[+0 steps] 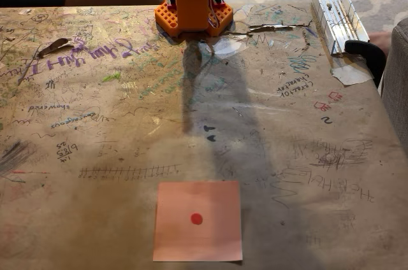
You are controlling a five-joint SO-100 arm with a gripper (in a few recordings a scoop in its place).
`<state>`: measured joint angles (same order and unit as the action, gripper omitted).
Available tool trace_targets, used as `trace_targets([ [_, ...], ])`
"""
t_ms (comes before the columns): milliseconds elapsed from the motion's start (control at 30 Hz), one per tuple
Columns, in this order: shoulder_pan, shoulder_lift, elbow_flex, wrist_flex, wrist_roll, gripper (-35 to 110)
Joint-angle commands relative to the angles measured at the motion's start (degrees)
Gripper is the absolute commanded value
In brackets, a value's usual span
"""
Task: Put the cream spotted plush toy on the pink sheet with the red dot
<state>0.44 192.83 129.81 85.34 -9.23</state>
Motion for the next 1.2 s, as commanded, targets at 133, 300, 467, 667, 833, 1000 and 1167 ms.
trace_targets([
  [133, -0.18, -25.05, -1.05, -15.29, -0.09, 0],
  [300, -0.53, -92.72, -53.96, -7.91, 2.02, 8],
  [467, 3.16, -88.42, -39.20, -7.38, -12.83, 50],
  [667, 15.12, -61.35, -3.25, -18.11, -27.51, 47],
  [833, 17.84, -58.27, 9.05, -25.66, -30.32, 45],
  [1000, 17.58, -56.95, 16.26, -29.36, -29.27, 42],
  [1167, 15.56, -48.69, 26.10, -33.40, -28.13, 35],
])
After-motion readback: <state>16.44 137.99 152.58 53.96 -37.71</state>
